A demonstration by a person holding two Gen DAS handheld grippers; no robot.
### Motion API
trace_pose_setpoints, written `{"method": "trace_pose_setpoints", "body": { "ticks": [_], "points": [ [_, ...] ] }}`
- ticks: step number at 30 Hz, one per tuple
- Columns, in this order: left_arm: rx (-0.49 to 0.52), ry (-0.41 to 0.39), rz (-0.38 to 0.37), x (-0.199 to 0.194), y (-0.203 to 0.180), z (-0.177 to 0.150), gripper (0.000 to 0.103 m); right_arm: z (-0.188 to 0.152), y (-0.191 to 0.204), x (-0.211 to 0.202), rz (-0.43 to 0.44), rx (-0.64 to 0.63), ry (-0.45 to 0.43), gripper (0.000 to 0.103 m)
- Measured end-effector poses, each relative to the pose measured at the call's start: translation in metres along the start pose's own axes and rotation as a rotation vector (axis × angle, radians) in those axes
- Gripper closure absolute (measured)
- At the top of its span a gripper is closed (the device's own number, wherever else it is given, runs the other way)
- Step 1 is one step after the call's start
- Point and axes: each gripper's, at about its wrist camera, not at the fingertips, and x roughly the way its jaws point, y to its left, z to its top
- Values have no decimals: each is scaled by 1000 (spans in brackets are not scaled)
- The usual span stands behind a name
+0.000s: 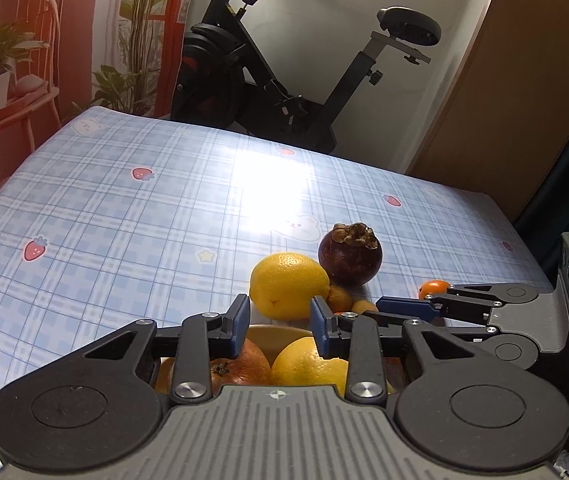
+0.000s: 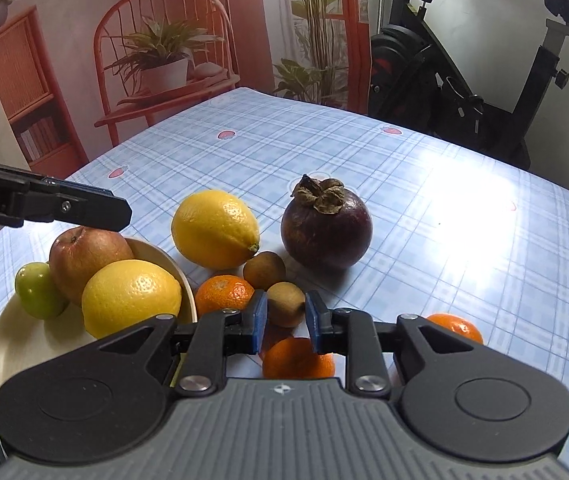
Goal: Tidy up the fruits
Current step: 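Lower the right tool onto a small brown round fruit and close it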
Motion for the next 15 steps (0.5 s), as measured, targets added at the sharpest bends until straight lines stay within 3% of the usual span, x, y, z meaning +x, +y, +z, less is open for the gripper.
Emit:
{"method": "trace_pose_setpoints", "body": {
  "ticks": [12, 15],
  "points": [
    [-9, 19, -6, 1, -2, -2, 68, 2, 3, 13, -29, -10, 21, 75],
    [-8, 22, -1, 0, -4, -2, 68, -1, 0, 9, -22, 22, -7, 76]
  ]
}}
